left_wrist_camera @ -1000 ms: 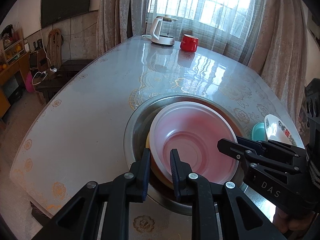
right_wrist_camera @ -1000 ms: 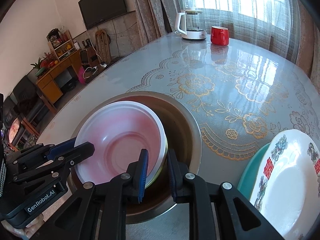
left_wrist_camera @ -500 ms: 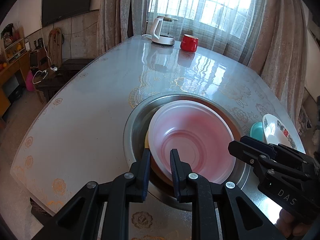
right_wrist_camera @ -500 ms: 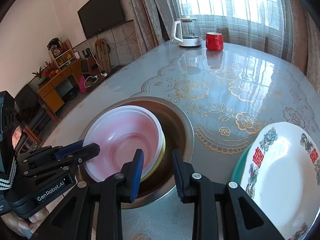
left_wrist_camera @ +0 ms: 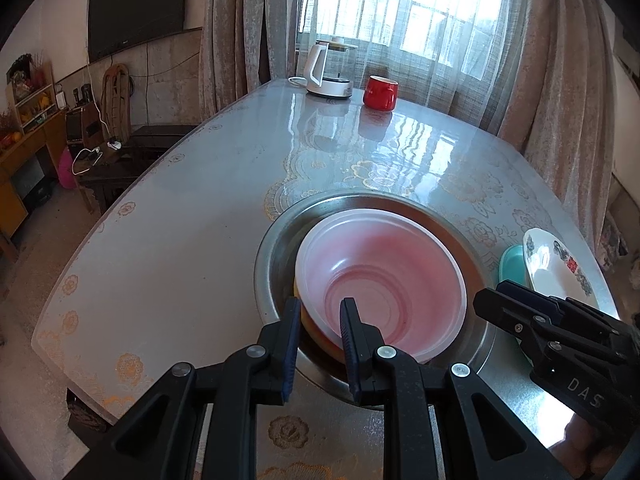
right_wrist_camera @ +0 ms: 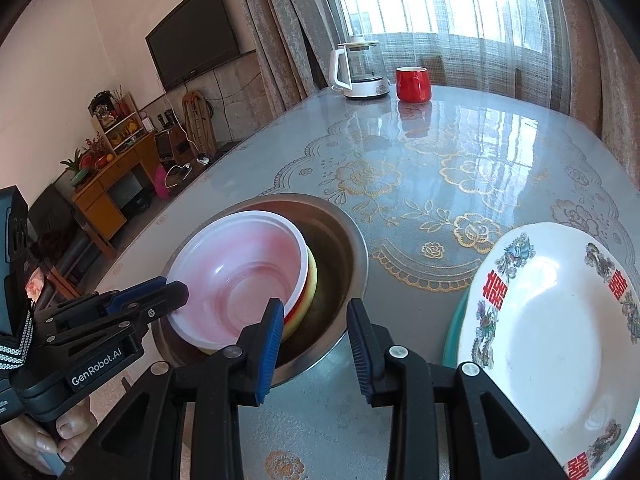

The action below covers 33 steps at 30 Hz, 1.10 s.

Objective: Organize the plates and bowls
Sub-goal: 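Lower the red bowl into the yellow bowl inside the basin, then close both grippers on the steel basin rim and lift it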

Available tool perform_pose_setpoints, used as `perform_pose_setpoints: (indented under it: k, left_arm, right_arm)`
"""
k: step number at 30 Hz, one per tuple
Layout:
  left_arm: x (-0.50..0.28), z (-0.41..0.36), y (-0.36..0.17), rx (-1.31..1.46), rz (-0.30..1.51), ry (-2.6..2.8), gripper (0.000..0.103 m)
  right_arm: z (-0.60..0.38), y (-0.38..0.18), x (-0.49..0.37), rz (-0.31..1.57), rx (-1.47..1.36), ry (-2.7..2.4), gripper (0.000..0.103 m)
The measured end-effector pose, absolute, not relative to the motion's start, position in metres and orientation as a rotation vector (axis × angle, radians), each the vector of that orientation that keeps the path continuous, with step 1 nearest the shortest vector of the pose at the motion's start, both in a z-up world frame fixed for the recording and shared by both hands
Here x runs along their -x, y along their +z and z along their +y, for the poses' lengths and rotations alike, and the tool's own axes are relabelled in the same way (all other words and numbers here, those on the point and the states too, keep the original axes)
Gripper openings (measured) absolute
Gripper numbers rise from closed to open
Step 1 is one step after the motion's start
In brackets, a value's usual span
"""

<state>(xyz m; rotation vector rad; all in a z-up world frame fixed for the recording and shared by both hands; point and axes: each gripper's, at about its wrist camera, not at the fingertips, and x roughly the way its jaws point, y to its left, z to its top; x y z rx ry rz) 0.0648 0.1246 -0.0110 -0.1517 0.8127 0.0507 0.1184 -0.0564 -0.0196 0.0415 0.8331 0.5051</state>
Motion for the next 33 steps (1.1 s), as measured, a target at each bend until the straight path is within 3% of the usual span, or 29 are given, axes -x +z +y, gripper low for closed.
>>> perform_pose_setpoints:
  k: [15,27,33]
  left_arm:
    - [-0.056,0.133,-0.008,0.166,0.79,0.066,0.021]
    - [-0.046,0.148,-0.01,0.146,0.758,0.103,0.021]
    - [-0.049,0.151,-0.015,0.133,0.766,0.107,0.021]
  right_arm:
    - [-0.068,-0.028,-0.116,0.872,-0.093,0.504,0.034]
    - [-0.06,-0.014,-0.101,0.789,-0.038,0.596,0.034]
    - [-0.037,-0.016,-0.098,0.777,0.061,0.632,0.027]
